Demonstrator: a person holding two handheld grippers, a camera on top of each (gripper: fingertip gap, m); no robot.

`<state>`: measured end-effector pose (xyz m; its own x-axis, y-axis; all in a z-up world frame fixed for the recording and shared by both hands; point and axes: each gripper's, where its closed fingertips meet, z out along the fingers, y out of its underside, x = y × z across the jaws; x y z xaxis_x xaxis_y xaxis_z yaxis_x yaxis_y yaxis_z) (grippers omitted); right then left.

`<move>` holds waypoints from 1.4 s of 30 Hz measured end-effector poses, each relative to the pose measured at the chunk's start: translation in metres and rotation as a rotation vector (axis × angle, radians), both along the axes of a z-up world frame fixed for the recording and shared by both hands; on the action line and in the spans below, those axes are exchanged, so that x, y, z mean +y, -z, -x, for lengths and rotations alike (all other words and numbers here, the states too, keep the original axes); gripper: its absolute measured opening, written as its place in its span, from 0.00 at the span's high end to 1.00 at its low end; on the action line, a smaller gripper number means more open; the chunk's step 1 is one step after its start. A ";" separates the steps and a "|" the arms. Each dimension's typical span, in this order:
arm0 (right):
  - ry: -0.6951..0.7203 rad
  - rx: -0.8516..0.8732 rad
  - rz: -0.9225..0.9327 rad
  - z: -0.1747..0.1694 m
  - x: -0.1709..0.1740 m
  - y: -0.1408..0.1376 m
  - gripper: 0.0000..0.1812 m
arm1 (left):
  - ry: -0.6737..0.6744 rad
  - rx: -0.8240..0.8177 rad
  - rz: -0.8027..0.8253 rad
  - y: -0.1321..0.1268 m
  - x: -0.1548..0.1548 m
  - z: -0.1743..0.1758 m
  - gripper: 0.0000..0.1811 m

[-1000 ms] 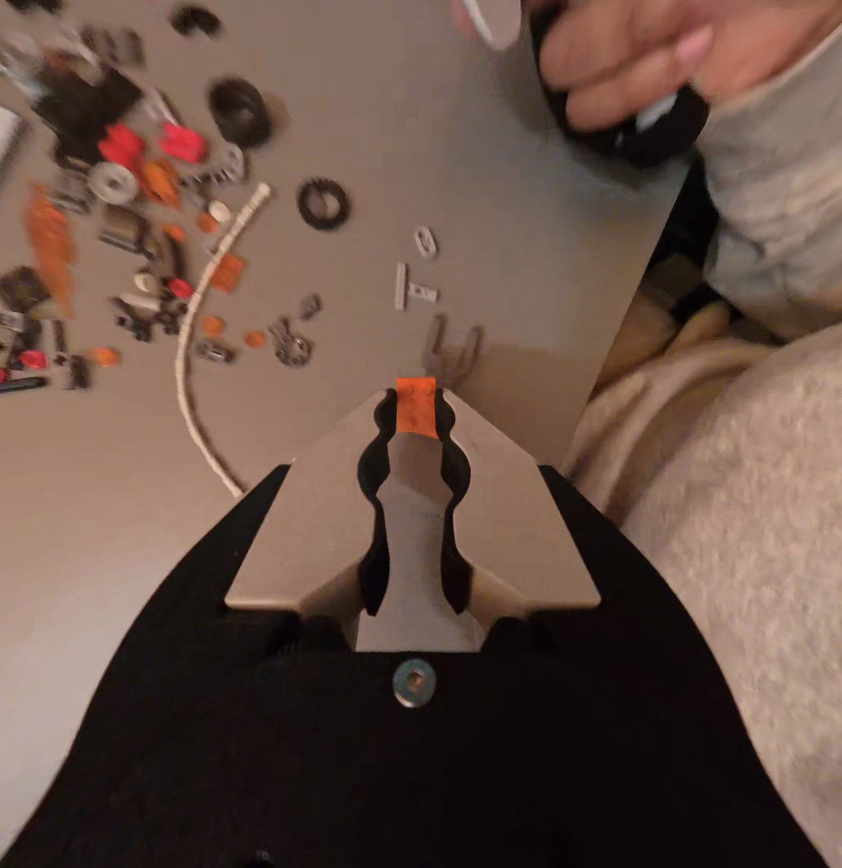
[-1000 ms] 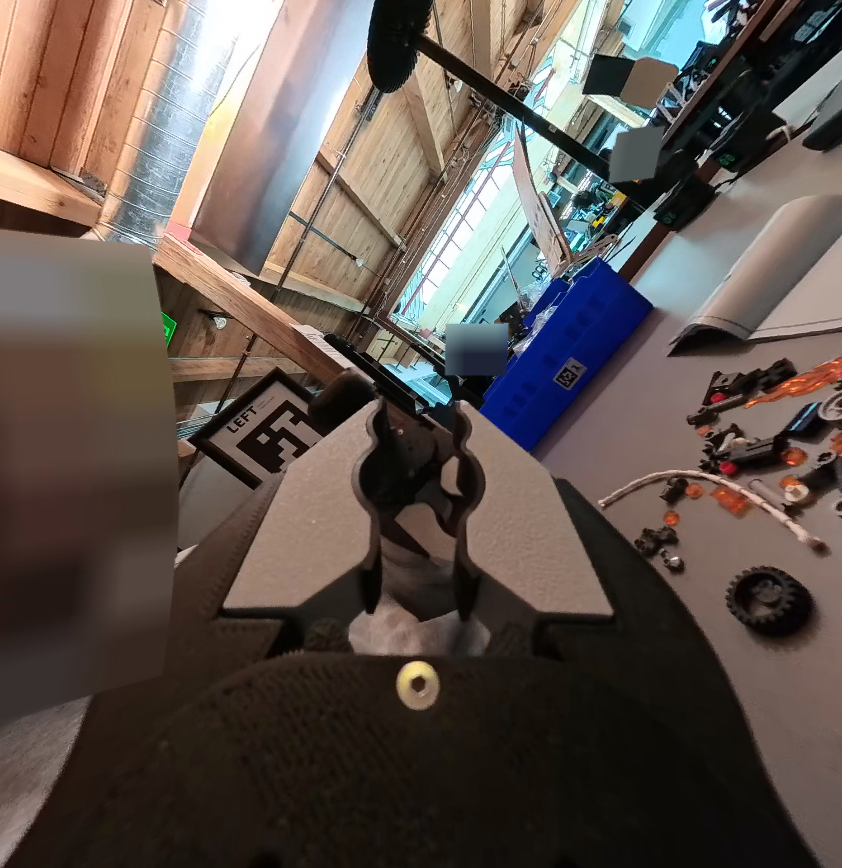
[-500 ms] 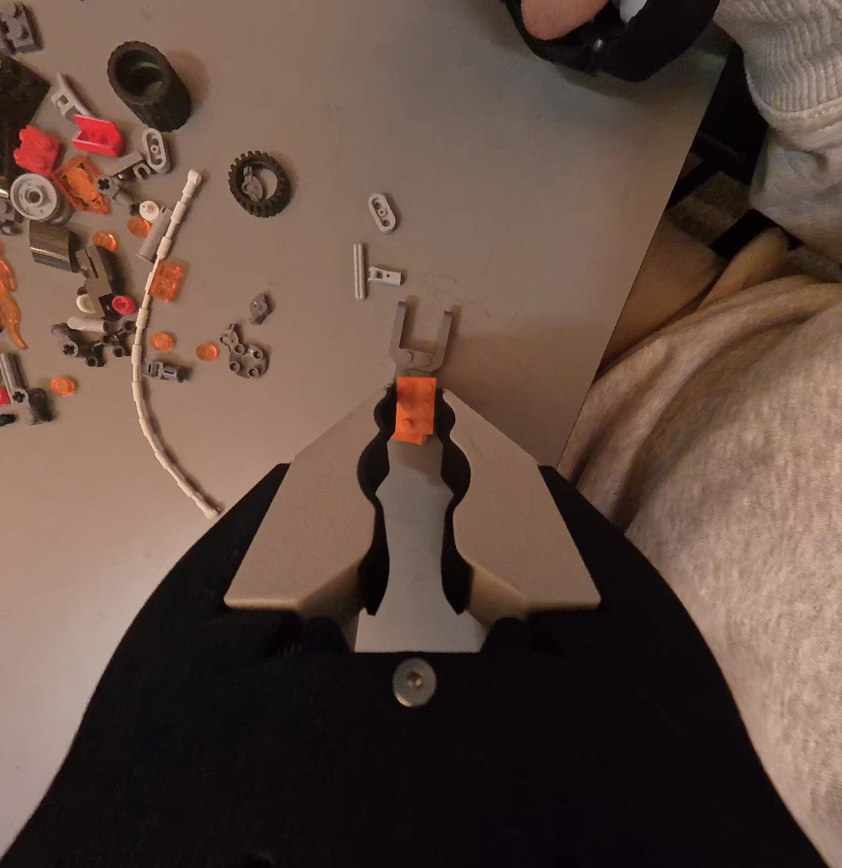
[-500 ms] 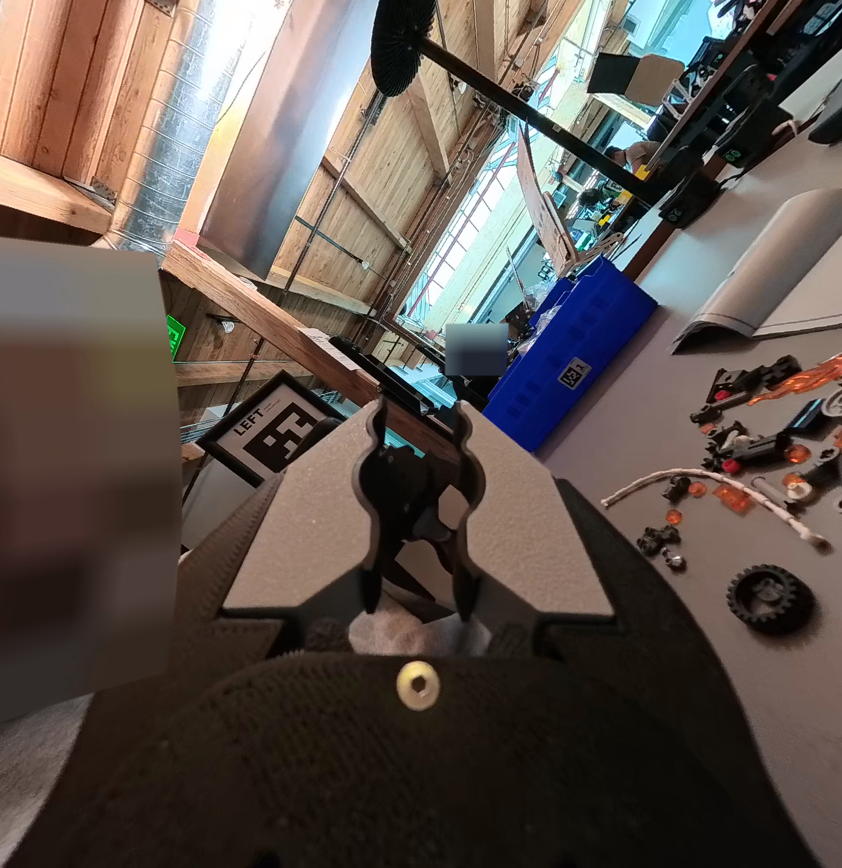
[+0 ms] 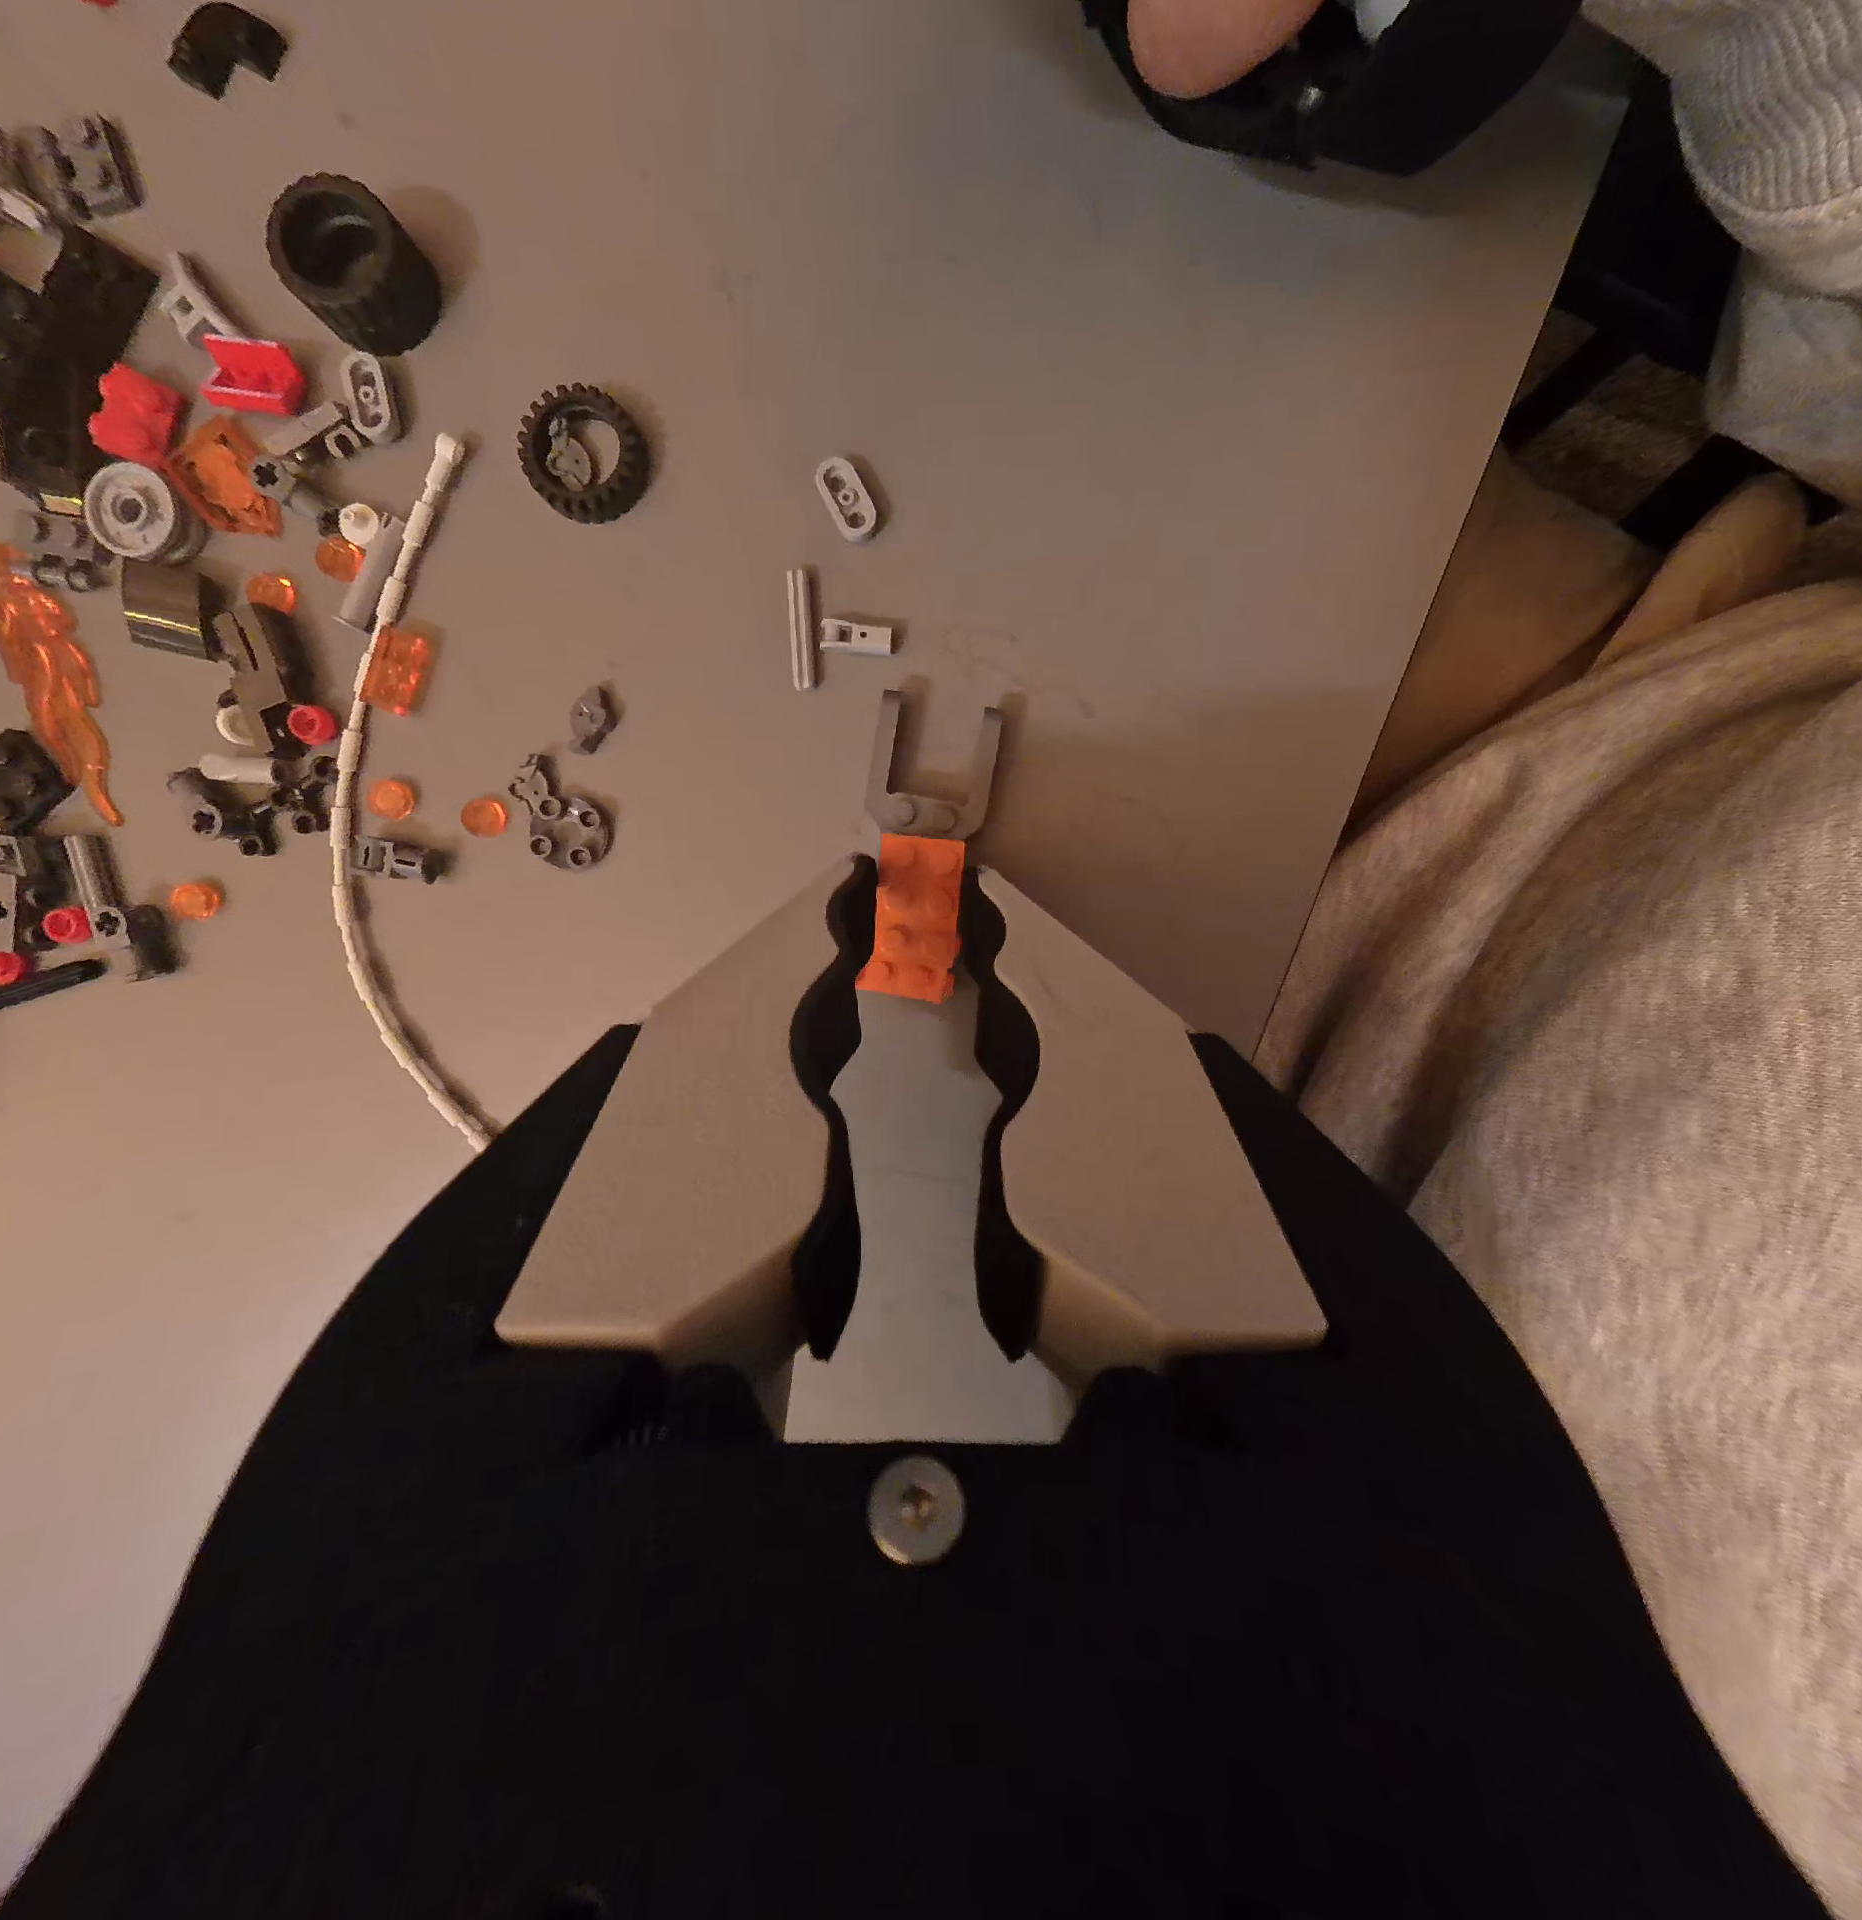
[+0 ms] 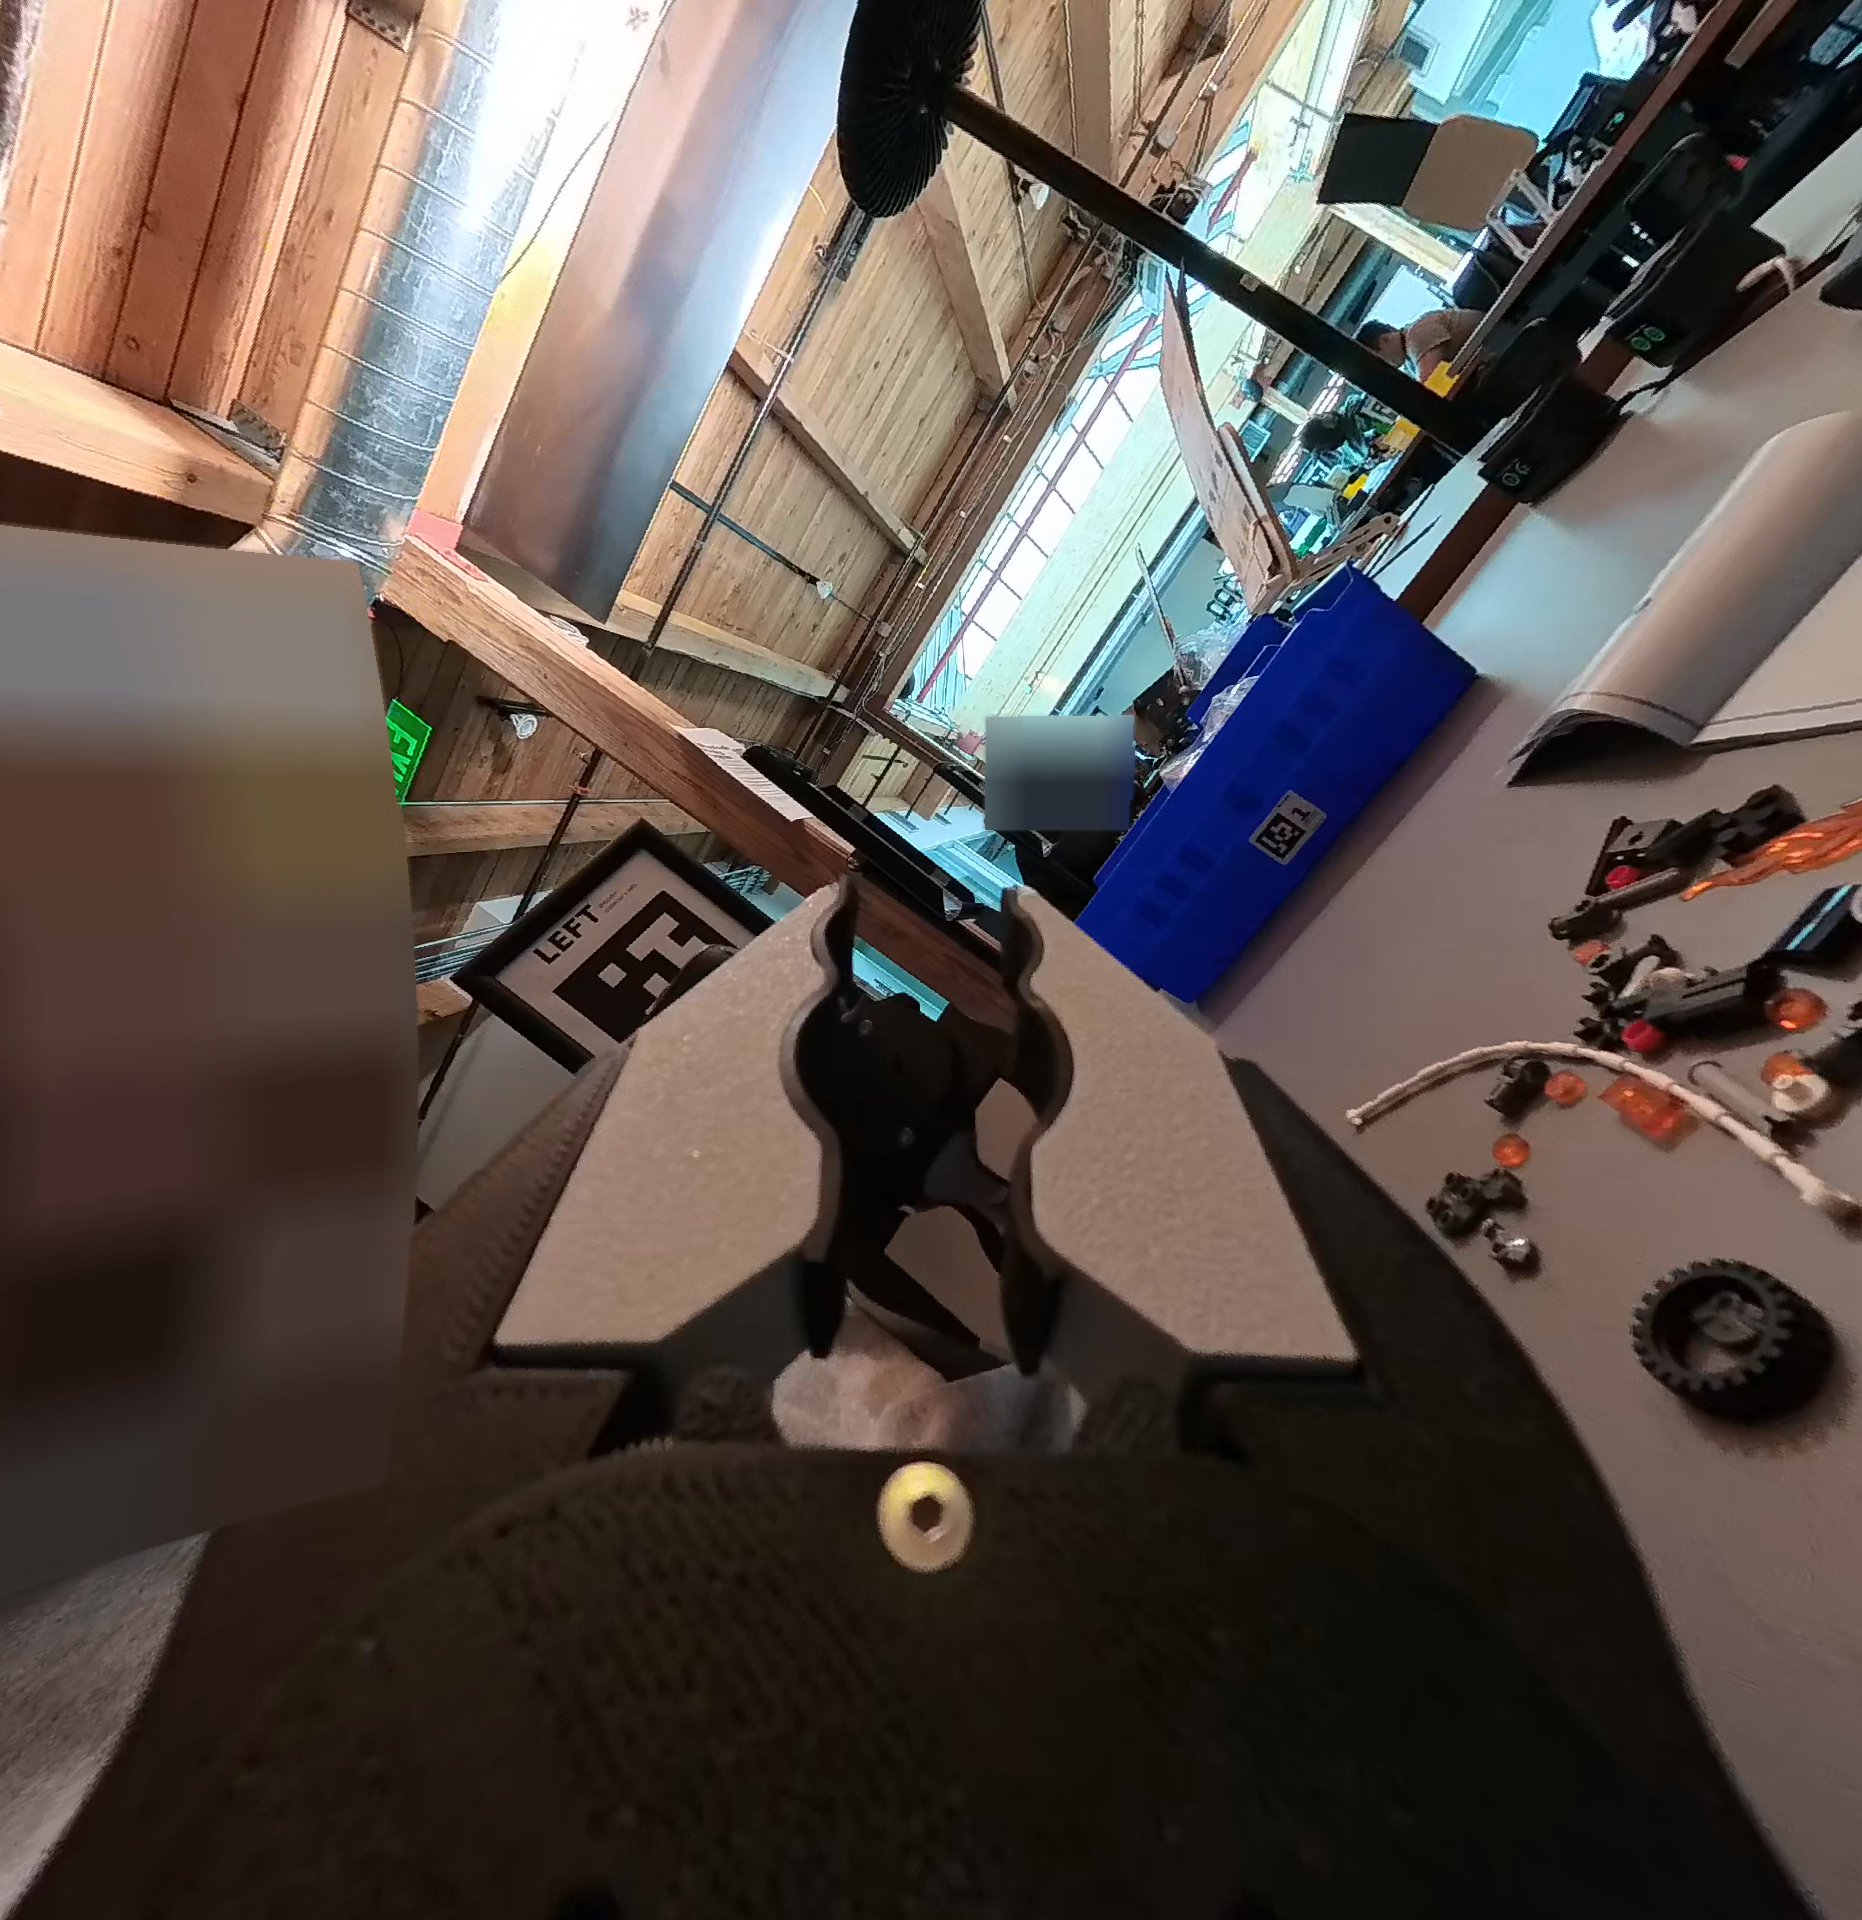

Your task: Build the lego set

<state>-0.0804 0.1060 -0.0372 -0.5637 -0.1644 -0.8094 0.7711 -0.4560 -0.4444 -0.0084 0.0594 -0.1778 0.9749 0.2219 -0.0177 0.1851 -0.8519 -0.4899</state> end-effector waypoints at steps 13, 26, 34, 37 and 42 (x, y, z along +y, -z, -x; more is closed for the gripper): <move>-0.002 0.000 0.017 0.000 0.001 -0.001 0.86 | 0.011 0.015 0.000 0.003 0.001 0.003 0.91; -0.001 0.004 0.018 0.000 0.001 -0.003 0.86 | 0.015 0.025 0.004 0.002 -0.001 0.003 0.91; 0.002 0.004 0.019 0.001 0.002 -0.002 0.86 | 0.022 0.025 0.005 0.003 -0.001 0.003 0.91; 0.003 0.004 0.020 0.001 0.002 -0.002 0.86 | 0.025 0.026 0.008 0.003 -0.001 0.002 0.91; 0.002 0.004 0.020 0.002 0.001 -0.002 0.86 | 0.026 0.031 0.011 0.003 -0.001 0.002 0.91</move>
